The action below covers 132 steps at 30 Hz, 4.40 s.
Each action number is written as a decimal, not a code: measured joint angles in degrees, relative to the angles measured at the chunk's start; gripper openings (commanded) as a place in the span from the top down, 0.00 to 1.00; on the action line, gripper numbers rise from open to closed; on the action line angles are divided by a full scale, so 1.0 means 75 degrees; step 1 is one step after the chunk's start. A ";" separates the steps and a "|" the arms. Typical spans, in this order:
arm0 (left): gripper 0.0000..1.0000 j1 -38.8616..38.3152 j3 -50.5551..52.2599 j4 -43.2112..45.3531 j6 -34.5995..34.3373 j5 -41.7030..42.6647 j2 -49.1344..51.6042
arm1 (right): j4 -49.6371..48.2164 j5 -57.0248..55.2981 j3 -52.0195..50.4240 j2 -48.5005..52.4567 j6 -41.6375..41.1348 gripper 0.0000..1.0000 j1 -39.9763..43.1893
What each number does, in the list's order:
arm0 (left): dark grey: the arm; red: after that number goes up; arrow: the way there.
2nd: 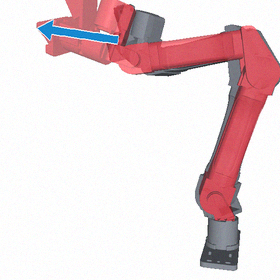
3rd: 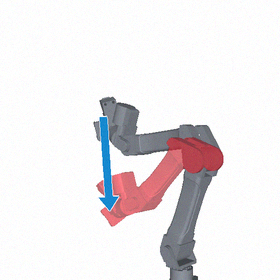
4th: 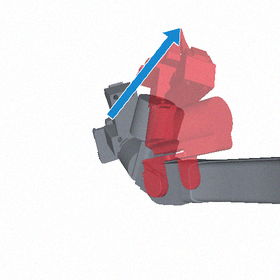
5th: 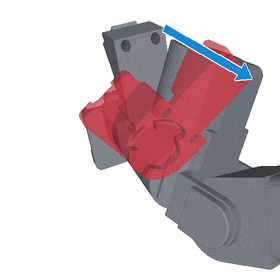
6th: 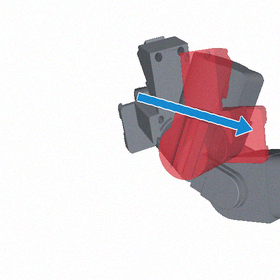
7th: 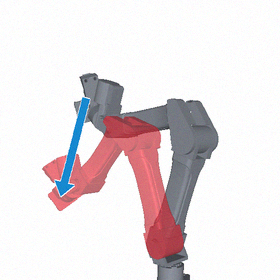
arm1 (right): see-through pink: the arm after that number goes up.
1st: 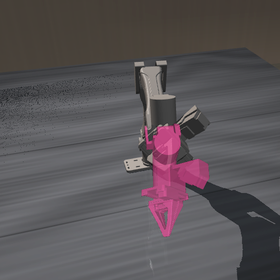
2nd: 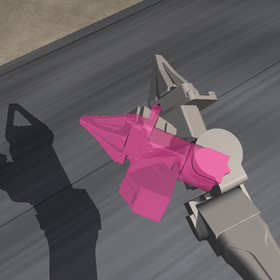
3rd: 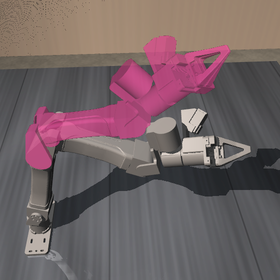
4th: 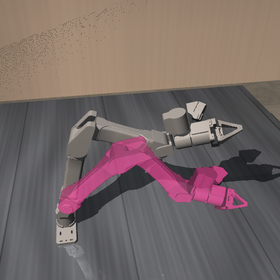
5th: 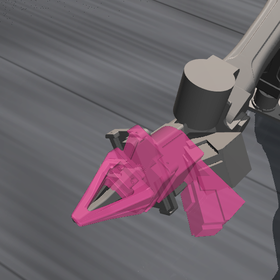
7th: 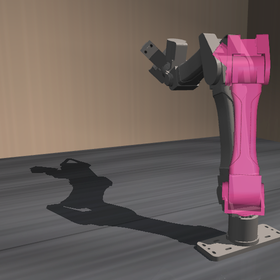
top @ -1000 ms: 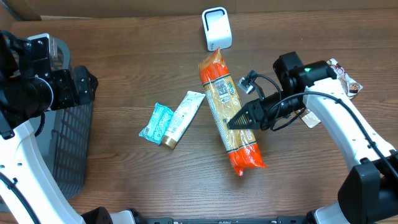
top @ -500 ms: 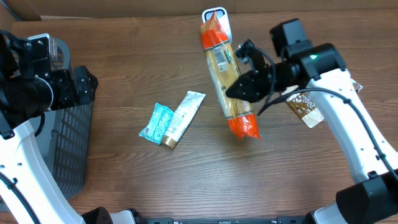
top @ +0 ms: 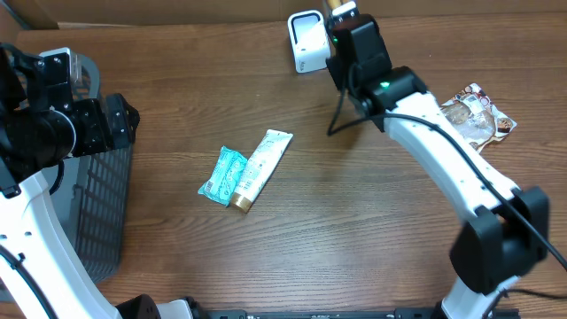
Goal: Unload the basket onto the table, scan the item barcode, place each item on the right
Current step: 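Hold the spaghetti pack barcode over the white scanner, then carry the spaghetti pack right onto the mushroom bag and release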
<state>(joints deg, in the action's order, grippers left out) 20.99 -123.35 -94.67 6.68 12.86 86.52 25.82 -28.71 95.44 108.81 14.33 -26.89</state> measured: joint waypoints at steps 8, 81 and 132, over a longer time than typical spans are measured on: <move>0.01 0.0003 0.0000 -0.0006 0.0000 0.0000 0.0000 | -0.3547 -0.1985 0.0000 0.1574 0.2961 0.96 -0.0015; 0.00 0.0003 0.0000 -0.0003 0.0000 0.0003 0.0003 | 0.3733 0.4654 0.0090 -0.2454 -0.1816 0.96 0.1641; 0.00 0.0000 0.0000 -0.0003 0.0000 0.0003 0.0003 | 0.4744 0.9221 -0.2218 -0.1894 -0.2658 0.00 0.6645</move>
<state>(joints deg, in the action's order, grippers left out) 20.99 -123.35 -94.70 6.68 12.88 86.54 61.41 40.45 78.81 94.61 -5.61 22.94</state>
